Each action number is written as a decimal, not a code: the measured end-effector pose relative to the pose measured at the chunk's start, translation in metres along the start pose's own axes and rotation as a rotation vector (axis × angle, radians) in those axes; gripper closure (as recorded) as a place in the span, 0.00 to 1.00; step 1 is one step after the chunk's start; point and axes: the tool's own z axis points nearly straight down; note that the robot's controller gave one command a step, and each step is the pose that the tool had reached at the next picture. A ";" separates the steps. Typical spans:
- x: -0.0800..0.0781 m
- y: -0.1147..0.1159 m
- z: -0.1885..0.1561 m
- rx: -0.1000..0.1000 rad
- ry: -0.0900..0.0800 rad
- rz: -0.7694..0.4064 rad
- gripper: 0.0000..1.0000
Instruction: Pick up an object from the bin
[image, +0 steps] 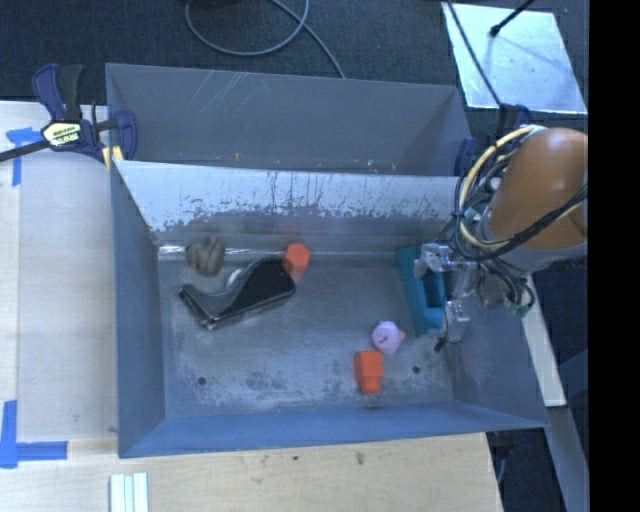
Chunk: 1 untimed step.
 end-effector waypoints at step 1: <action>-0.023 0.054 0.060 0.001 0.001 -0.038 1.00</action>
Offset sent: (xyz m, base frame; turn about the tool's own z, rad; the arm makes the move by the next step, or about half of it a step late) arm 0.0000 0.0000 0.0000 0.0000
